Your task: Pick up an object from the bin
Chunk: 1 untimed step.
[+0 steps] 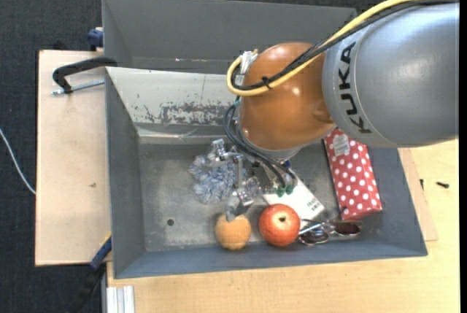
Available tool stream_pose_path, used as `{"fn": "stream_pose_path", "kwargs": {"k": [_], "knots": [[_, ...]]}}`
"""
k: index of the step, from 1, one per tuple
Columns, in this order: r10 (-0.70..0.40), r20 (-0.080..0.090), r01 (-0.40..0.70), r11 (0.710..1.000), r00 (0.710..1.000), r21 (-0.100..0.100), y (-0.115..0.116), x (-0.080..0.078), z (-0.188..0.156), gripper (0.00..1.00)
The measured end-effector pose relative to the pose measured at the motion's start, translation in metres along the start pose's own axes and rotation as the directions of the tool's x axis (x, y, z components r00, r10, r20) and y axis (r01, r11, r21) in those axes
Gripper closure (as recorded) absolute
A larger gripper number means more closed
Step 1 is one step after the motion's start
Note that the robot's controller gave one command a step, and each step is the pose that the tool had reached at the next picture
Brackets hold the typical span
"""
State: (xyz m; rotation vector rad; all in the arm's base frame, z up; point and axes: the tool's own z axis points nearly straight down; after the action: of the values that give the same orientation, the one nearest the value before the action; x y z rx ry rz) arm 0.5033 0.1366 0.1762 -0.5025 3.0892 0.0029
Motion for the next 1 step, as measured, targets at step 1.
{"fn": "stream_pose_path", "kwargs": {"k": [1], "knots": [[-0.052,-0.004,0.052,0.999,0.999,-0.004,-0.0100,0.0065,0.0573,0.00]]}}
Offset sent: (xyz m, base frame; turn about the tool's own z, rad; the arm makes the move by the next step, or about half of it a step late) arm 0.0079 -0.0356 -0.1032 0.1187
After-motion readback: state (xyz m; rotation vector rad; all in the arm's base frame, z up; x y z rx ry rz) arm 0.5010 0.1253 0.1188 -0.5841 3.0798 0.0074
